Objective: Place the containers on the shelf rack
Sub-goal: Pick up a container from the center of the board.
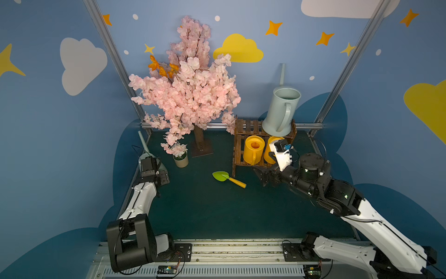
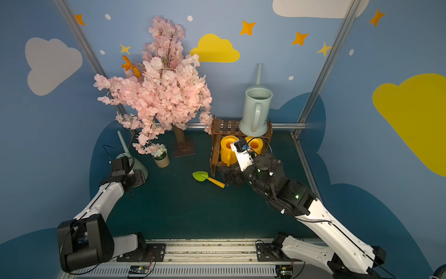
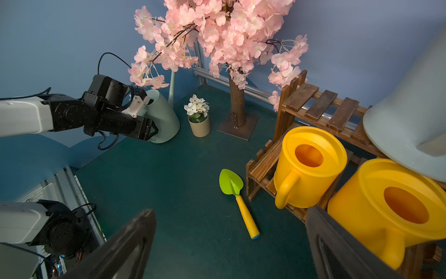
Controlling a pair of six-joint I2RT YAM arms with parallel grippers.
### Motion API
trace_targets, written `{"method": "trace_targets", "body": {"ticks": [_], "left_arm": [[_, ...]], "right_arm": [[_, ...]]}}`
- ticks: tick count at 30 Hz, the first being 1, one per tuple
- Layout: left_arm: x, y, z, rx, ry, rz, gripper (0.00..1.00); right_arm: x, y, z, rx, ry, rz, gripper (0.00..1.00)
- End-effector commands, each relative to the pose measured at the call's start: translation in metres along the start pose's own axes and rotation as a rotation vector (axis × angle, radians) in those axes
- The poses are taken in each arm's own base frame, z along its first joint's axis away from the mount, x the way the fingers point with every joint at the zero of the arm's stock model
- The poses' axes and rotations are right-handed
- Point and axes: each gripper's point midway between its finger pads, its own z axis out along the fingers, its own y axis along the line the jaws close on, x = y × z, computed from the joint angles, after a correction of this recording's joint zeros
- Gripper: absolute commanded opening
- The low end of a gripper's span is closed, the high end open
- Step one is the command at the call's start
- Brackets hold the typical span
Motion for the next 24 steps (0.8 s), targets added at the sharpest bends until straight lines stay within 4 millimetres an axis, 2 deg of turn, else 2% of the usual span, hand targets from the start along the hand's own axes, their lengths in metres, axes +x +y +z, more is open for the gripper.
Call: {"method": "trace_targets", "body": {"ticks": [1, 8, 16, 20, 24], "left_arm": [[-0.004, 0.010, 0.003, -0.083, -0.077, -0.051, 0.76], [-0.004, 0.014, 0.006, -0.116, -0.164, -0.089, 0.69], [-0.010, 0.006, 0.011, -0.089, -0.200, -0.084, 0.67], [-0.018, 0.008, 0.003, -0.095, -0.217, -0.084, 0.61], [-0.021, 0.008, 0.001, -0.098, -0.221, -0.081, 0.50]], "right_arm": [[-0.020, -0.001, -0.013, -0.003, -0.054, 0.016, 0.98], [-0.019, -0.007, -0.014, 0.016, -0.052, 0.023, 0.98], [-0.020, -0.009, -0.012, 0.020, -0.042, 0.025, 0.98], [-0.020, -0.008, -0.010, 0.019, -0.040, 0.032, 0.98], [-0.018, -0.008, -0.008, 0.017, -0.035, 0.035, 0.98]]}}
